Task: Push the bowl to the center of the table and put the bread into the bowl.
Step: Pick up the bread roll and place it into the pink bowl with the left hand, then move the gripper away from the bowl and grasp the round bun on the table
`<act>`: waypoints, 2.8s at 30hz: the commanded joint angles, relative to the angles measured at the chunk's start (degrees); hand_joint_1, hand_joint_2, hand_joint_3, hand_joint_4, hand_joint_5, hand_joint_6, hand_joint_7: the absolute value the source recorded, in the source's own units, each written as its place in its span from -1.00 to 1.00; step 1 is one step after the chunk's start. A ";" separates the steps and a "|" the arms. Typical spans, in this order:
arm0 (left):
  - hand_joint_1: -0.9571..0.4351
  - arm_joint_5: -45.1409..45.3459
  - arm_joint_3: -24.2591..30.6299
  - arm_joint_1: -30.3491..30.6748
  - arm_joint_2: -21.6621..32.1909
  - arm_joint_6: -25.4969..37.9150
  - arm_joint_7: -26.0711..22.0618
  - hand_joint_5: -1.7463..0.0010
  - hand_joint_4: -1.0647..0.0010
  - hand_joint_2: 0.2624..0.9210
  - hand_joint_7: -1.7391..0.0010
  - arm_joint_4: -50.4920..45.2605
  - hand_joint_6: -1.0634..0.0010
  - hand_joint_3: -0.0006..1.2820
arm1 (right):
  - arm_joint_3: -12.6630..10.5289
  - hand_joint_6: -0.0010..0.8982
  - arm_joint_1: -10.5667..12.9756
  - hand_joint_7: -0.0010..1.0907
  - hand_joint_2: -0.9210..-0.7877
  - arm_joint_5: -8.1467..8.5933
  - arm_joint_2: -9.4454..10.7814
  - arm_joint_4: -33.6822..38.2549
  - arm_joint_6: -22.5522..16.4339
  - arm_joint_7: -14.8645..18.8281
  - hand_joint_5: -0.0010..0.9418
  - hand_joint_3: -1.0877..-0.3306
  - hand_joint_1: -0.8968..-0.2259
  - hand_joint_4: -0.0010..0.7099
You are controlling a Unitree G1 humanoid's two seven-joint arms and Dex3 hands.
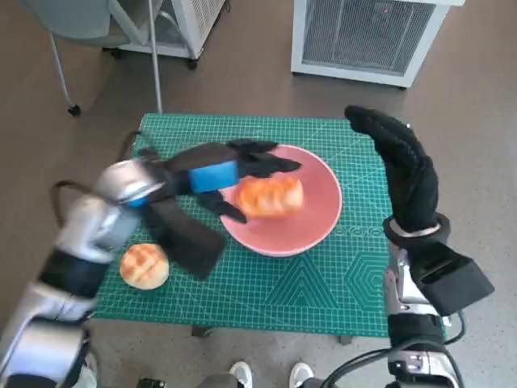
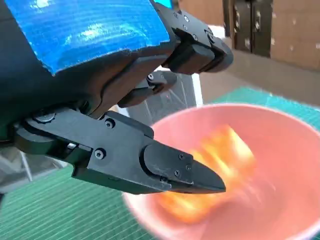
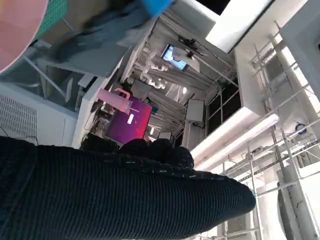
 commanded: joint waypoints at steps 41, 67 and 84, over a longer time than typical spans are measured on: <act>0.17 -8.42 25.42 42.45 24.43 6.52 -10.54 0.99 0.84 0.45 0.99 -20.87 0.56 -1.00 | 1.46 -1.00 0.14 0.18 -1.00 -0.50 1.01 1.12 1.29 0.55 -0.99 -0.24 -0.32 -0.30; 0.23 12.13 6.06 33.45 16.40 -8.07 17.04 0.97 0.64 0.62 0.96 8.60 0.44 -0.97 | 0.87 -1.00 1.78 0.17 -1.00 -0.09 -0.05 -2.12 2.80 0.73 -1.00 -0.26 -0.28 -0.32; 0.37 23.52 -5.72 25.33 13.14 -13.19 41.03 -0.07 0.04 1.00 -0.20 26.29 0.32 -0.55 | 0.93 -1.00 2.26 0.17 -1.00 0.26 -0.39 -2.77 3.62 1.01 -0.99 -0.27 -0.28 -0.31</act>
